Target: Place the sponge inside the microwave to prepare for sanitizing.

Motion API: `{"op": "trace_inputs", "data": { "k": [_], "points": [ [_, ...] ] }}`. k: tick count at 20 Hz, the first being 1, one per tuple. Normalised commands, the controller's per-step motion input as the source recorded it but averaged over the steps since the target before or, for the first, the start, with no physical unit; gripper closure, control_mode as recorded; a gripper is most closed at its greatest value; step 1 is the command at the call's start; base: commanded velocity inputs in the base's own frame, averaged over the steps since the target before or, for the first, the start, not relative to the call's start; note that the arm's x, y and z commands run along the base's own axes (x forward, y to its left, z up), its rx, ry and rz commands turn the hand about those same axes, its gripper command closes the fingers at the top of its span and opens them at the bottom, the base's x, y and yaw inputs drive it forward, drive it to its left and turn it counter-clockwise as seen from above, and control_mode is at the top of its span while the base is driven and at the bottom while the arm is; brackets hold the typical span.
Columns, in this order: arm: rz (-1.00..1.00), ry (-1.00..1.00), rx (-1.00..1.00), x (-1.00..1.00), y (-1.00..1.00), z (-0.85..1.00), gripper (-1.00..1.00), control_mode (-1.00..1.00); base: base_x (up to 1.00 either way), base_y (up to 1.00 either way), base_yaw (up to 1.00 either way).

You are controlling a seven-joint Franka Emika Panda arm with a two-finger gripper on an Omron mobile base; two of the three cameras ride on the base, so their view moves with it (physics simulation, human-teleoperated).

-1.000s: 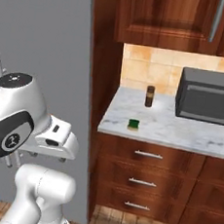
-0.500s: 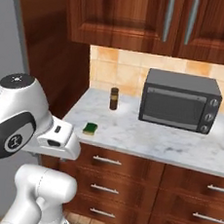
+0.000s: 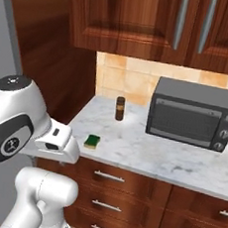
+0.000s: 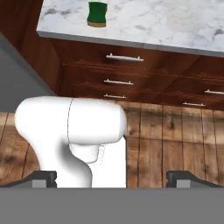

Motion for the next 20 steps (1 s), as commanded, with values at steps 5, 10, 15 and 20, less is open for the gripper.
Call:
{"op": "trace_inputs", "data": {
  "k": [5, 10, 15, 20],
  "points": [
    [0.0, 0.0, 0.0, 0.0, 0.0, 0.0, -1.0, 1.0, 0.63, -0.08, 0.16],
    [0.0, 0.0, 0.0, 0.0, 0.0, 0.0, -1.0, 1.0, 0.49, -0.14, 0.11],
    [0.0, 0.0, 0.0, 0.0, 0.0, 0.0, -1.0, 1.0, 0.02, 0.0, 0.01],
    [0.01, -0.01, 0.0, 0.16, 0.0, 0.0, -1.0, -1.0, 0.02, 0.0, 0.0]
  ]
}}
